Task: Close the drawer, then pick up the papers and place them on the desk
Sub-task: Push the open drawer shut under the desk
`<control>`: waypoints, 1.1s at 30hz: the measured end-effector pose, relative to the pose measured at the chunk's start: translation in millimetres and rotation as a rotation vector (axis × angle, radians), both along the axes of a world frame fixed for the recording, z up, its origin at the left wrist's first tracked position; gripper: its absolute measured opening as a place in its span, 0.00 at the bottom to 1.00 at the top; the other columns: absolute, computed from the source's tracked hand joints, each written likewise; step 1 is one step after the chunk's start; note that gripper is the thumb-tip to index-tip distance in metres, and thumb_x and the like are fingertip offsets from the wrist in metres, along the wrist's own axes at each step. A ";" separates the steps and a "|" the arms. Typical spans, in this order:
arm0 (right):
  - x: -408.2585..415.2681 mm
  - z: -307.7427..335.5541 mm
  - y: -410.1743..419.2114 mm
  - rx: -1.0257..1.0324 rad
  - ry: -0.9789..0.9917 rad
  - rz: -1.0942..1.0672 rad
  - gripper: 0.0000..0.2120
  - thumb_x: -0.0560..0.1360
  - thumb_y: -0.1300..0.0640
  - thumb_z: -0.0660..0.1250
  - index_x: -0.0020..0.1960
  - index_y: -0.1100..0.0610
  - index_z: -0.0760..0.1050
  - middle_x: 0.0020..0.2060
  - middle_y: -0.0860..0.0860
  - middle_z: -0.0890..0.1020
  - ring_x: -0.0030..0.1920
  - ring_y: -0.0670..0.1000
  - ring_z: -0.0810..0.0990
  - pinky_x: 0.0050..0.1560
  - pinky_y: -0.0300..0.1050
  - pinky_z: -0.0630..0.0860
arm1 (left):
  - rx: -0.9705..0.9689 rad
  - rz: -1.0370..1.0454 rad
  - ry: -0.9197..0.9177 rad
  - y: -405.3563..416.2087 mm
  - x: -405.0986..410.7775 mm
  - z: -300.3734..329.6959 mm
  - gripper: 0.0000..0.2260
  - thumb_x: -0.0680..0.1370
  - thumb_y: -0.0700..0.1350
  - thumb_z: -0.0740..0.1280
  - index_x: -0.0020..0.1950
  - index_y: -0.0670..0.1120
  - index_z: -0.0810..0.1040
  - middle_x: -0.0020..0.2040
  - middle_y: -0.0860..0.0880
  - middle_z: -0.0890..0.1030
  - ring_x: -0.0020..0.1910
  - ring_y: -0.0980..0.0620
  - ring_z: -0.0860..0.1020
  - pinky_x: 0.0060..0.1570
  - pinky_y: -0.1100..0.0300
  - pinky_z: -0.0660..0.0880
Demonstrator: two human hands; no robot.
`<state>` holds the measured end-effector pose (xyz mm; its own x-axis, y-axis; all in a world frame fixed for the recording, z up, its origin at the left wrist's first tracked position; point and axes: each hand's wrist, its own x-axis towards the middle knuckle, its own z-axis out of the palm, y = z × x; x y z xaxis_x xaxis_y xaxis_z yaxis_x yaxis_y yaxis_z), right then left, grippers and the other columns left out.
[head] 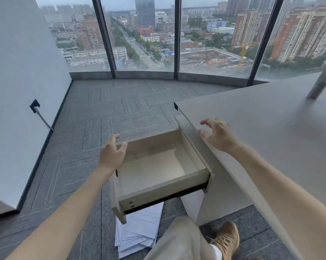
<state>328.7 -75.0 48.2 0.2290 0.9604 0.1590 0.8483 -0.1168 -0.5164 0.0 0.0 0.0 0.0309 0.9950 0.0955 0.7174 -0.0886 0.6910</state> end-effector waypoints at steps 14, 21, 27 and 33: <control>21.1 -36.1 69.6 -0.134 -0.312 0.072 0.31 0.78 0.39 0.59 0.78 0.48 0.61 0.78 0.58 0.60 0.80 0.58 0.53 0.78 0.64 0.45 | -0.457 0.511 -0.552 27.9 -43.2 -90.7 0.12 0.79 0.35 0.62 0.60 0.44 0.78 0.44 0.44 0.83 0.37 0.46 0.79 0.36 0.56 0.77; 18.9 -34.8 68.1 -0.158 -0.333 -0.031 0.30 0.76 0.36 0.56 0.76 0.42 0.62 0.78 0.59 0.60 0.80 0.60 0.53 0.74 0.73 0.46 | -0.381 0.511 -0.616 28.5 -24.5 -96.9 0.09 0.78 0.35 0.64 0.56 0.45 0.76 0.43 0.43 0.81 0.34 0.47 0.77 0.29 0.60 0.76; 20.4 -32.7 66.6 -0.155 -0.287 -0.028 0.29 0.77 0.35 0.55 0.76 0.43 0.63 0.78 0.58 0.61 0.80 0.59 0.53 0.75 0.71 0.44 | -0.402 0.489 -0.653 33.6 4.9 -100.8 0.08 0.78 0.39 0.67 0.56 0.40 0.78 0.43 0.39 0.83 0.34 0.46 0.79 0.34 0.56 0.79; 21.1 -32.9 68.0 -0.157 -0.258 -0.035 0.28 0.78 0.36 0.54 0.76 0.42 0.63 0.79 0.58 0.59 0.80 0.62 0.51 0.75 0.72 0.42 | -0.466 0.420 -0.715 38.7 47.7 -102.5 0.07 0.79 0.39 0.65 0.54 0.38 0.77 0.37 0.43 0.81 0.31 0.49 0.79 0.21 0.65 0.74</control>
